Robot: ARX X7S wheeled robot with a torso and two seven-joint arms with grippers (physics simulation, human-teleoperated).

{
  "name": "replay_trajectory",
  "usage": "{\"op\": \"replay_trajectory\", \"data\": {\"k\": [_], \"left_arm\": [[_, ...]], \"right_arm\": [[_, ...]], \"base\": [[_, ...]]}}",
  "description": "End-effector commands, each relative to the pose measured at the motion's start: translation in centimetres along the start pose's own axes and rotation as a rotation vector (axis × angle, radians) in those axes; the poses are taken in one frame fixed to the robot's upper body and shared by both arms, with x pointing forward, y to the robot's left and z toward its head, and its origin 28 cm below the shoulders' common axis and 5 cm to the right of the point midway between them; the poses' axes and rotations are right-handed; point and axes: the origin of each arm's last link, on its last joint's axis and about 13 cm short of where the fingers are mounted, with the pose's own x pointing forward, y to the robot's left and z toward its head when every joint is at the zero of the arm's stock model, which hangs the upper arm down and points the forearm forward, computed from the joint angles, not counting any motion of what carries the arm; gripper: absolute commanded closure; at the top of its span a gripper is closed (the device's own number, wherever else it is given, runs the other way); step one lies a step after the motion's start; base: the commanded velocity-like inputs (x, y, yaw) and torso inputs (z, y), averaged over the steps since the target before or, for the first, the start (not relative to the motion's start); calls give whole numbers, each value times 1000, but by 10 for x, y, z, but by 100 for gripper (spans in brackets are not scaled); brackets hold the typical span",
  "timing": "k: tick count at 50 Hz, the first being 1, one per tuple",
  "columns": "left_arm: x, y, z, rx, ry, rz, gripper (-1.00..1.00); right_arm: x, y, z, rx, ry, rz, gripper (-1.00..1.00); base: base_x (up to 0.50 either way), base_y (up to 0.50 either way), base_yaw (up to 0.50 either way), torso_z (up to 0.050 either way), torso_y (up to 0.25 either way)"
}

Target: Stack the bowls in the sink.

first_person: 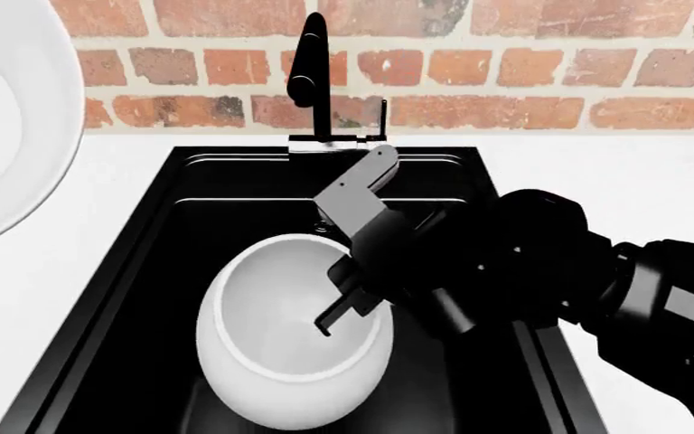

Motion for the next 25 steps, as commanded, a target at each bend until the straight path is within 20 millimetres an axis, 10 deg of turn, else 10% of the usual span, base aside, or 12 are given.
{"op": "replay_trajectory", "data": {"k": [1,25], "left_arm": [[-3,1,1,-12,-21,4,100],[-3,1,2,-13,-21,1,100]], "right_arm": [[1,-2,0,-3,2,-21,100],[18,6,-7,-12,32,-11,100]], "base": [[0,0,0,0,0],[0,0,0,0,0]]}}
